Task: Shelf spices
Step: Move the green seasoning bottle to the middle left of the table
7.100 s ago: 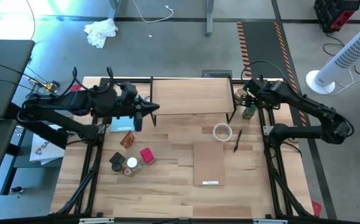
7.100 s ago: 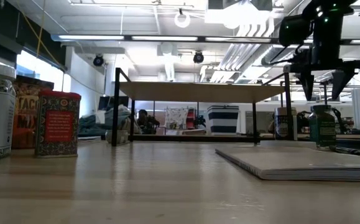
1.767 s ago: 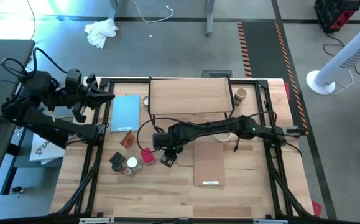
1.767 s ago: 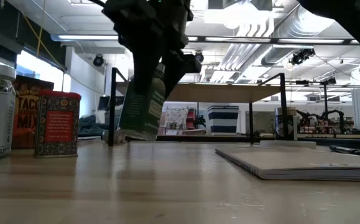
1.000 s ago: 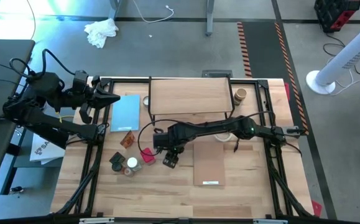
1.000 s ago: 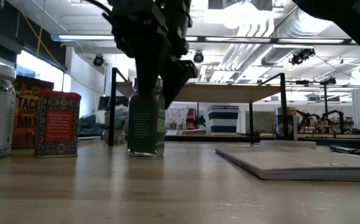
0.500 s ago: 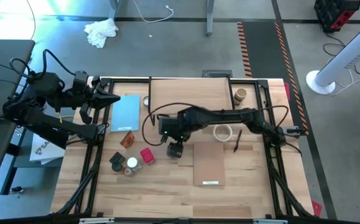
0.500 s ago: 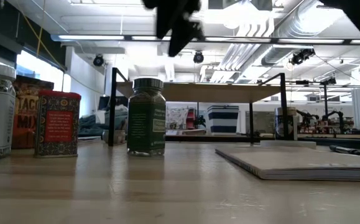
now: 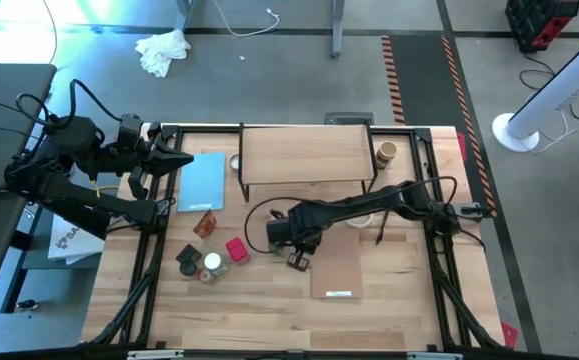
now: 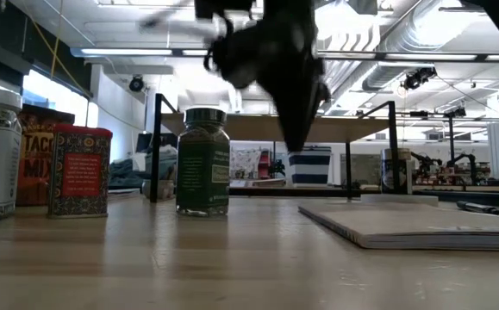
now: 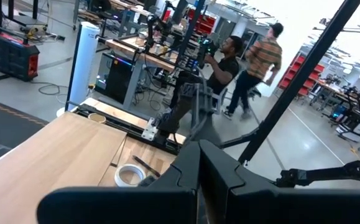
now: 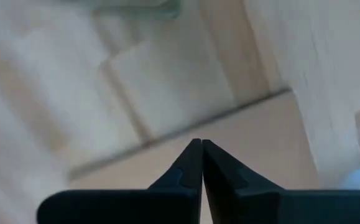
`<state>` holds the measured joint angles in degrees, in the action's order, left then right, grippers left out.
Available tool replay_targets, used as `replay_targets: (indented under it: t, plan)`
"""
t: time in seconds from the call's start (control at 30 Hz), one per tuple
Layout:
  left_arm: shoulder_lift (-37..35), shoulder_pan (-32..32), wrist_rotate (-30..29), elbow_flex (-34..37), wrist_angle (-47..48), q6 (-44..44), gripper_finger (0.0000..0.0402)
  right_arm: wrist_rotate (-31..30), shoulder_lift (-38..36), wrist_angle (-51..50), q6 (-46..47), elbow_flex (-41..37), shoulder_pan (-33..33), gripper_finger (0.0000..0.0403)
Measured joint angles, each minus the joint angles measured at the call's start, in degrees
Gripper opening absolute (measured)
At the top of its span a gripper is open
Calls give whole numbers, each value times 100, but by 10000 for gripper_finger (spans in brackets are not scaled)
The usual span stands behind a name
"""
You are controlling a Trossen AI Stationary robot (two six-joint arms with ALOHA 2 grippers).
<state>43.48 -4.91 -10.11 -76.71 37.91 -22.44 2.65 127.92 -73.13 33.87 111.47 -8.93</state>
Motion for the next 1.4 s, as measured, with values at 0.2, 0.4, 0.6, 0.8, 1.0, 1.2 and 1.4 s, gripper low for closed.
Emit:
replay_targets:
  t: [0.2, 0.4, 0.6, 0.8, 1.0, 1.2, 1.4]
  plan:
    - [0, 0, -96, 0, -2, 2, 0, -40, -118, 1530, 474, -442, 155, 1]
    - [0, 0, -114, 0, -2, 0, 0, 53, -304, 1857, 389, -508, 146, 0]
    - [0, 1, -202, 0, -3, 4, 0, 373, -289, 2325, 330, -516, 126, 0]
    - [0, 0, -266, 0, -2, 4, 0, -46, -289, 2773, 363, -517, 118, 0]
    - [0, 2, -271, 0, -2, 5, 0, 68, -271, 3264, 367, -517, 147, 0]
    - [0, 2, -285, 0, 1, 7, 0, 105, -267, 3850, 364, -517, 203, 0]
    - [0, 2, -284, 0, 8, 9, 0, 322, -43, 4657, 321, -515, 275, 0]
